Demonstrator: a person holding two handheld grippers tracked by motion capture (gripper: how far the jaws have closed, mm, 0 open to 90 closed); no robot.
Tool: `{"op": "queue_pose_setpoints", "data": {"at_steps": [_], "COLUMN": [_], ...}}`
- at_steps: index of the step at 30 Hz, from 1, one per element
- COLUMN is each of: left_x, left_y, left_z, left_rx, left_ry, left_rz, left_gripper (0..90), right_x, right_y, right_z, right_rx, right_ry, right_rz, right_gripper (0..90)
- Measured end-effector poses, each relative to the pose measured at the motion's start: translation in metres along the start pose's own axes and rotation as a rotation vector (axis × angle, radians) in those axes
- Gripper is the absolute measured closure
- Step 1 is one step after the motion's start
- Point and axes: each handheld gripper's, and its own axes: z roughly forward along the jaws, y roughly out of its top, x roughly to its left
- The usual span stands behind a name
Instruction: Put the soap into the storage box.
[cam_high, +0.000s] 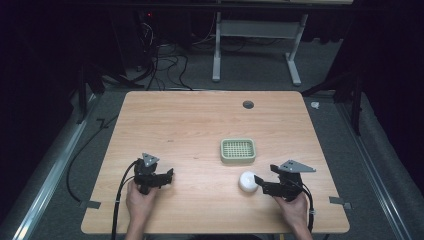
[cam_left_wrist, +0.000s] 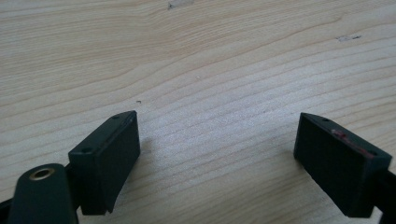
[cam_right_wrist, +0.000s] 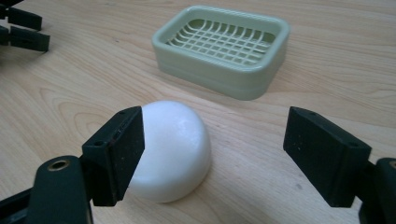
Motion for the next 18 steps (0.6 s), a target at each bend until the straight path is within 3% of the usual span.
{"op": "queue_pose_setpoints", "data": {"at_steps": [18], "left_x": [0.0], "left_y": [0.0], "left_z": [0.0], "left_rx": [0.0], "left_ry": [0.0], "left_rz": [0.0], "left_gripper": [14.9], "right_x": [0.022], "right_y": [0.005], "right_z": [0.018], "right_rx": [0.05], "right_ry": [0.044], "right_rz": [-0.071], "right_gripper": [16.7]}}
